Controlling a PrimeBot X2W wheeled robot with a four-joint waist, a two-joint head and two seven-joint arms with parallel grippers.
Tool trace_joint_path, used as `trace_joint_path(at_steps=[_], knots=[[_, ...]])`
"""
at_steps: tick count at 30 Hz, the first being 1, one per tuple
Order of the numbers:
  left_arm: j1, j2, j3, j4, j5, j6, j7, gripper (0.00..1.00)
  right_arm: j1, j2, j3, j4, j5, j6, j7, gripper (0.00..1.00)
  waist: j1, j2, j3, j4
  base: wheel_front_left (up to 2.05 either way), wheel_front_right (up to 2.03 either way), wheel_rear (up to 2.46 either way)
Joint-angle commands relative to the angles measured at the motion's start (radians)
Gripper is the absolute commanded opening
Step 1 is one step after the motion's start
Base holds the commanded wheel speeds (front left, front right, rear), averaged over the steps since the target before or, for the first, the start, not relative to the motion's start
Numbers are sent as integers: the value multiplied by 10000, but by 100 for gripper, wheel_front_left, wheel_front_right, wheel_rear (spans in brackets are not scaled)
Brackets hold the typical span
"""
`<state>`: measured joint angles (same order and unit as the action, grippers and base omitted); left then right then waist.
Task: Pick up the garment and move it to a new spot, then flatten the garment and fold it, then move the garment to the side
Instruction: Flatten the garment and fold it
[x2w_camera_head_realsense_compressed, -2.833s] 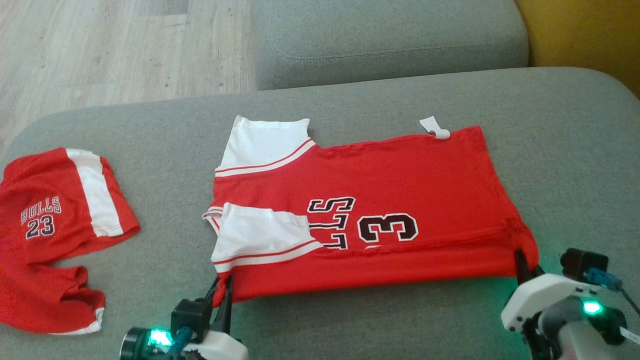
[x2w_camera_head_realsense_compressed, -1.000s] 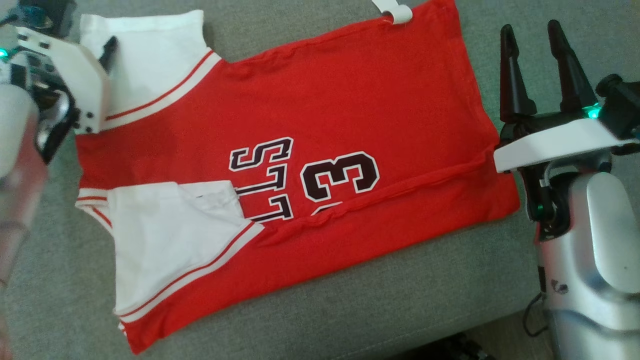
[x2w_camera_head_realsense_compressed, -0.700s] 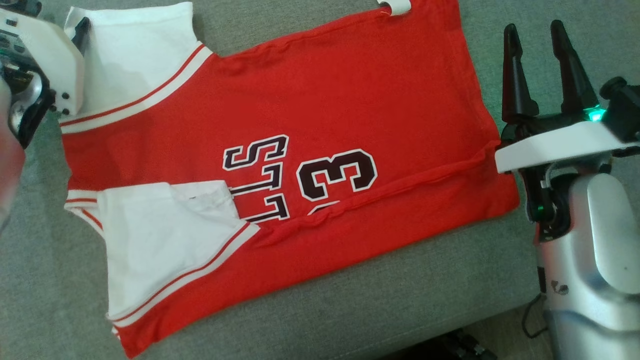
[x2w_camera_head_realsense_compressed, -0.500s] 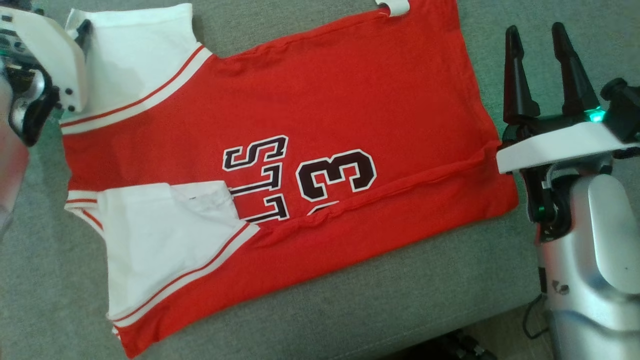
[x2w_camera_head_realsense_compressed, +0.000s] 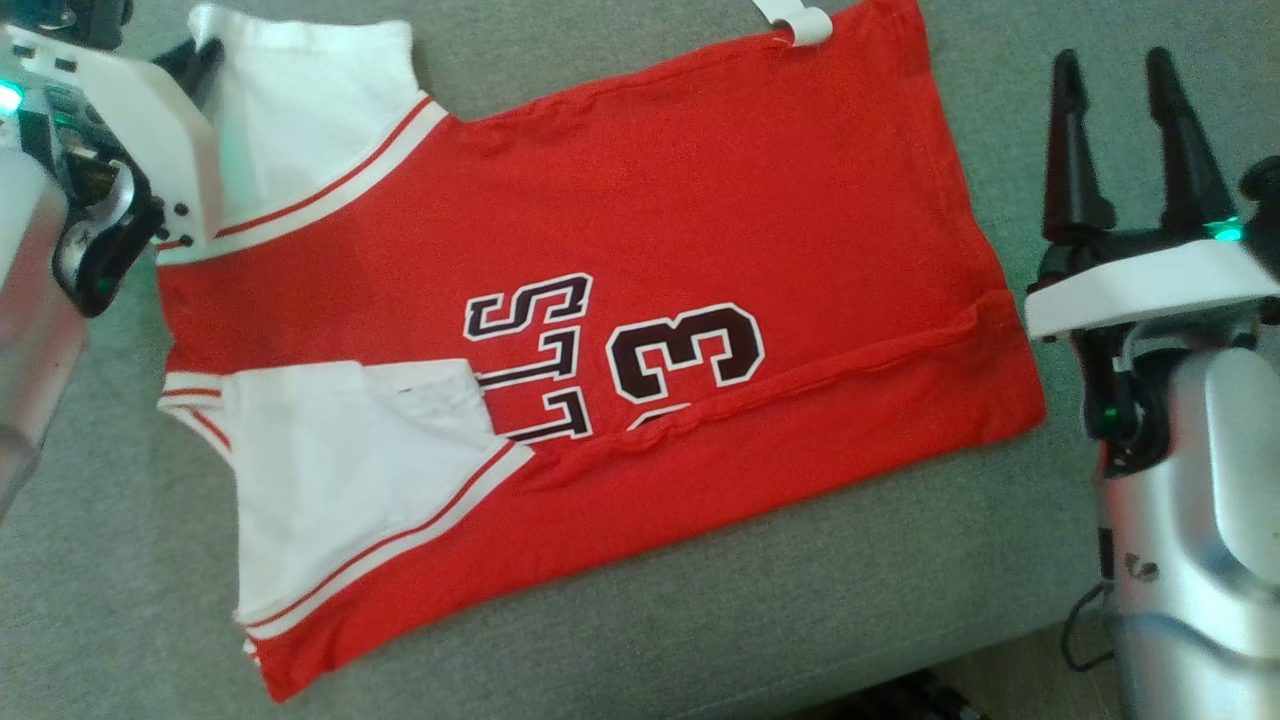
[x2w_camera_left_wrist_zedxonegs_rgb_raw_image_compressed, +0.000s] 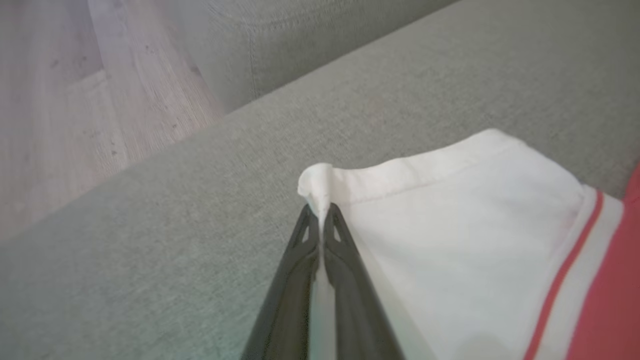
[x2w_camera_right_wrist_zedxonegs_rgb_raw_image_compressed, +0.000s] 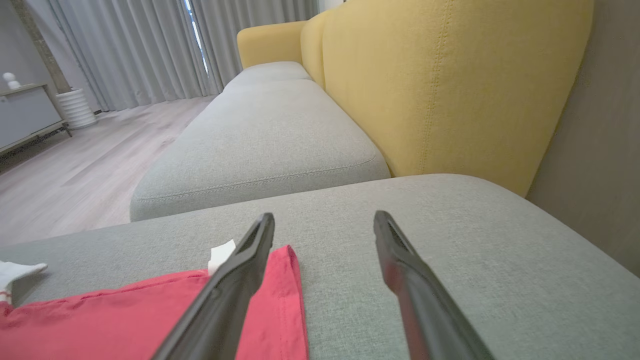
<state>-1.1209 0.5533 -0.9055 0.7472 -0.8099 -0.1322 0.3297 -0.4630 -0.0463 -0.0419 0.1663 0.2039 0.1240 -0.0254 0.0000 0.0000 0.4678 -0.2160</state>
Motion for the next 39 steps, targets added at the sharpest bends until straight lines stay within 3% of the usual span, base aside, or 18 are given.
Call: trace_joint_path(at_steps=[1,7,15,26,39], knots=[[-433,369,382,-108,103,52,-281,0,-239,-39,85,-345,-58,67,37,100,0,0,-114,109,0,0,0],[-544,-220,409,-2,543,294,-2059,0,-579,-91,-443,-324,-401,67,543,100,0,0,-562,772,0,0,0],[-116,-708,97,-1041,918,438,-3162,0,-1313,-1071,-478,844,-651,67,1767,100,0,0,-986,1880,0,0,0],[525,-658,-364,-3273,1176,865,-3005,0,-2696,-1991,-317,4086,-472,67,3145,100,0,0,-839,2684,0,0,0],[500,-442,-546,-4206,1245,1070,-2563,0,-4062,-2095,-2,6762,-198,67,2547,100,0,0,-413,2841,0,0,0]])
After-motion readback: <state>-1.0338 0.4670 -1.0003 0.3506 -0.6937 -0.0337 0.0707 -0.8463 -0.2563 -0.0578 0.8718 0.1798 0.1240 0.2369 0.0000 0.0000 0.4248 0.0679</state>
